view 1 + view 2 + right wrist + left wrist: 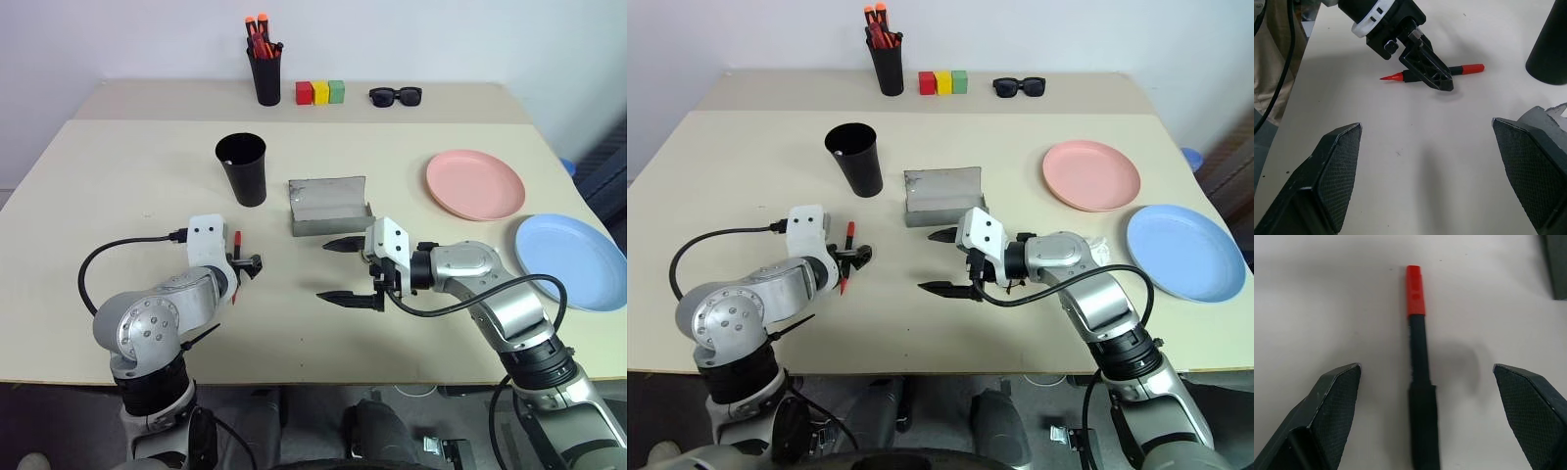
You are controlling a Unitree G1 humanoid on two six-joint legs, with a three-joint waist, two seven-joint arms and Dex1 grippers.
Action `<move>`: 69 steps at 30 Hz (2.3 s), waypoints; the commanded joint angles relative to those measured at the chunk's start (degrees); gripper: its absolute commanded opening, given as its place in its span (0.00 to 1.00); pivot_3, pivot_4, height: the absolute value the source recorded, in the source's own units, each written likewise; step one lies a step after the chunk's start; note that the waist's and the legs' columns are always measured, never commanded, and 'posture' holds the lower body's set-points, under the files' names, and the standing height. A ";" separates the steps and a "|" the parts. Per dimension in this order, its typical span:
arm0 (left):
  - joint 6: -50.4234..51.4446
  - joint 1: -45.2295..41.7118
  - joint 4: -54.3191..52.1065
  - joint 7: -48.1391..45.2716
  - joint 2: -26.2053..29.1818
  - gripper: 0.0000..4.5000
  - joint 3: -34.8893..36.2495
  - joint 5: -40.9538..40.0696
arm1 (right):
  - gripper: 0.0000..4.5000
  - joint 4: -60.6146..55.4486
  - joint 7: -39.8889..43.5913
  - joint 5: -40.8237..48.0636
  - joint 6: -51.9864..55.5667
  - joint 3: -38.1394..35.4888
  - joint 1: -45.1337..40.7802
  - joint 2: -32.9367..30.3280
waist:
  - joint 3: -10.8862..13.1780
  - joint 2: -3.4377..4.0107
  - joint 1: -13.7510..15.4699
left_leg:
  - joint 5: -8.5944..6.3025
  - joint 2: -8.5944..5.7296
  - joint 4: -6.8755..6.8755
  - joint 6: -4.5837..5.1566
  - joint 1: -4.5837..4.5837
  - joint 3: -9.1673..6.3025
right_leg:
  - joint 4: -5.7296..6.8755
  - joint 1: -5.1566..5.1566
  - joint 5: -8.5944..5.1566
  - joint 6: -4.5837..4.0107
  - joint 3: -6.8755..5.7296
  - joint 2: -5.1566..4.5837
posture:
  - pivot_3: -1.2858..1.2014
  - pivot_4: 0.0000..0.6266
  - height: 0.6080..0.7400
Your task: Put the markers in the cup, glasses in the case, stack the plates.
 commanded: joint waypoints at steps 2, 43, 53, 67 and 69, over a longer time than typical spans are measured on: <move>0.73 1.65 1.58 4.44 0.29 0.82 0.46 -6.30 | 0.97 -0.44 -0.41 -1.13 -1.07 -0.21 -0.78 -0.09 | 0.00 0.00 -0.02 | 0.00 0.00 0.00 0.00 0.01 0.00 | 0.00 0.00 0.00 0.00 0.00 0.00 | 0.52 0.24 1.00; -94.77 -17.12 39.45 -21.95 9.21 0.01 -13.42 41.09 | 0.97 18.97 -40.47 -14.02 -20.24 -4.56 -6.51 34.31 | 0.11 -0.14 -0.16 | 0.25 -0.04 -0.24 -0.33 -0.17 0.27 | 0.08 -0.36 0.05 -0.08 0.00 0.20 | 0.52 0.24 1.00; -113.87 -24.90 63.69 -24.92 5.82 0.01 -12.03 41.53 | 0.97 17.47 -40.49 -13.60 -19.96 -3.98 -4.88 34.74 | 0.11 -0.15 -0.08 | 0.22 -0.04 -0.23 -0.27 -0.21 0.30 | 0.09 -0.39 0.05 -0.08 -0.03 0.20 | 0.52 0.24 1.00; -120.19 -26.89 73.11 -25.53 3.72 0.01 -11.70 42.25 | 0.97 16.26 -41.47 -13.44 -19.52 -5.00 -4.76 34.15 | 0.11 -0.15 -0.39 | 0.20 -0.04 -0.23 -0.21 -0.21 0.32 | 0.15 -0.44 0.05 -0.07 -0.03 0.20 | 0.52 0.24 1.00; -120.24 -26.83 73.31 -24.63 3.71 0.22 -11.75 42.87 | 0.97 16.23 -41.45 -13.41 -19.46 -4.98 -4.76 34.13 | 0.11 -0.15 -0.38 | 0.19 -0.04 -0.23 -0.20 -0.21 0.32 | 0.15 -0.44 0.05 -0.07 -0.03 0.20 | 0.52 0.24 1.00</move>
